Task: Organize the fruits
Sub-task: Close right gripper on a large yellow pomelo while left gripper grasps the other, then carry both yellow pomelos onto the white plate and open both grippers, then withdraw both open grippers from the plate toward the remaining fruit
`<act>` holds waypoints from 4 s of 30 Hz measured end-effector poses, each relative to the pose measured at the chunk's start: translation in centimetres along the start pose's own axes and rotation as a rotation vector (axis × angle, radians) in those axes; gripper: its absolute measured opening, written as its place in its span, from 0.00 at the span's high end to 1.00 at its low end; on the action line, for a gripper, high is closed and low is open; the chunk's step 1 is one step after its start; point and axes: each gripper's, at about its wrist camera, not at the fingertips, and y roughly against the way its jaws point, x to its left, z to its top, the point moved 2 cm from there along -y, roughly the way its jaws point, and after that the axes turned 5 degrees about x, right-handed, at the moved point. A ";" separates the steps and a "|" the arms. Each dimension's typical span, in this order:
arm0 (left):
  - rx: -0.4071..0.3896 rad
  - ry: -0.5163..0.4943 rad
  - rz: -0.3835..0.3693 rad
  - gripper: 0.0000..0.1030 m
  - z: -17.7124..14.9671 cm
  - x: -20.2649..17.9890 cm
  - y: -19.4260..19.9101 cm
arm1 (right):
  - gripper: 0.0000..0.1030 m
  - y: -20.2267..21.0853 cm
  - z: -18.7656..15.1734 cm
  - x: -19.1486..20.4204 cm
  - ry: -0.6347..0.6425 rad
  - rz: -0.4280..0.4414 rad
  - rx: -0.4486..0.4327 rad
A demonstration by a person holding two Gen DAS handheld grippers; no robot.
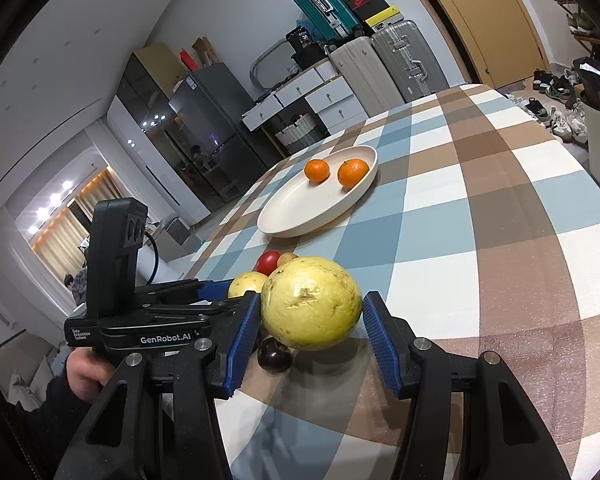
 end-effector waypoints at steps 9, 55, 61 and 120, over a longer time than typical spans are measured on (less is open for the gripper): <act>-0.025 0.026 -0.026 0.51 -0.3 0.4 0.8 | 0.48 0.3 0.2 0.5 0.015 -0.006 -0.006; -0.162 0.261 -0.069 0.51 14.2 13.6 3.0 | 0.48 -11.3 15.3 3.8 0.224 -0.078 0.082; -0.126 0.286 -0.088 0.51 15.7 15.4 -0.1 | 0.50 -14.2 16.7 3.3 0.246 -0.090 0.106; -0.313 0.209 0.116 0.26 2.4 5.3 14.5 | 0.33 0.1 9.4 9.9 0.268 -0.098 -0.087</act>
